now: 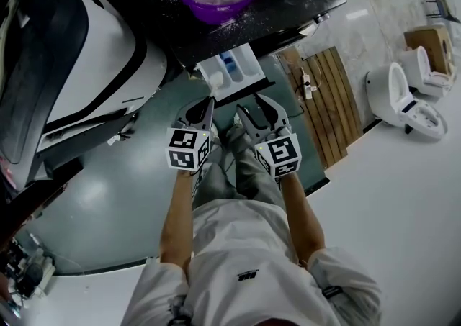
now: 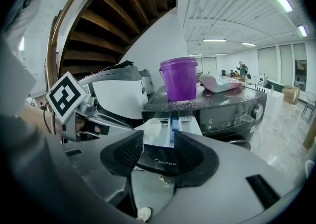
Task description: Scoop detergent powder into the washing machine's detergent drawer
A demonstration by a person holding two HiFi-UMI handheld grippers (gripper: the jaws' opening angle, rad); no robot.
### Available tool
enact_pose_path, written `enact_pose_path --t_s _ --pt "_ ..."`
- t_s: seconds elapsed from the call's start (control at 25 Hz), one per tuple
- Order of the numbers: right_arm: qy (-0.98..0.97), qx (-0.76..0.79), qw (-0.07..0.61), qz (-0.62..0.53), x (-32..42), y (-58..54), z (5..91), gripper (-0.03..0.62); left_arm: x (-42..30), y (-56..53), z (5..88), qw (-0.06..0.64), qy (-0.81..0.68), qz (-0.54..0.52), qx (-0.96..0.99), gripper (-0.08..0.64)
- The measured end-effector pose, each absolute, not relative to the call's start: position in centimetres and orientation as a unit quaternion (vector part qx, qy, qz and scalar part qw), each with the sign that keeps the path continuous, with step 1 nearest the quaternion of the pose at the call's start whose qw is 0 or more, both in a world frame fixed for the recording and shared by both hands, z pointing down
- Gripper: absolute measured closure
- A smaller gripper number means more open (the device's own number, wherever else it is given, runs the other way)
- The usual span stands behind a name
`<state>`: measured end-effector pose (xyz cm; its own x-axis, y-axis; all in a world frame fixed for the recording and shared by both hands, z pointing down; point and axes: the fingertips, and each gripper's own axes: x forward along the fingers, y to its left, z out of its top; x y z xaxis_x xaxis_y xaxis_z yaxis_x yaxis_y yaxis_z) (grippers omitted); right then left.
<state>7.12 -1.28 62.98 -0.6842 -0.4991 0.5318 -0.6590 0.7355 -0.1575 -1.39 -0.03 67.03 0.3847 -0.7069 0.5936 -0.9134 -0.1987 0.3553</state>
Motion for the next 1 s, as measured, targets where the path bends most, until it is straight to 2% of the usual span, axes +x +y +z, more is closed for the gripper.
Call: enact_pose_path --t_s 0.32,0.64,1.0 --pt "-0.902 0.319 0.235 0.173 7.37 -1.09 63.12 0.400 -1.35 -0.47 67.11 0.299 -0.545 0.219 0.752 0.543" --pt "-0.902 0.318 0.234 0.173 7.49 -1.29 63.21 0.400 -0.88 -0.65 67.26 0.228 -0.552 0.312 0.739 0.544" --pt "-0.903 0.317 0.236 0.172 7.44 -1.35 63.42 0.400 -0.58 -0.77 67.04 0.171 -0.553 0.368 0.727 0.545"
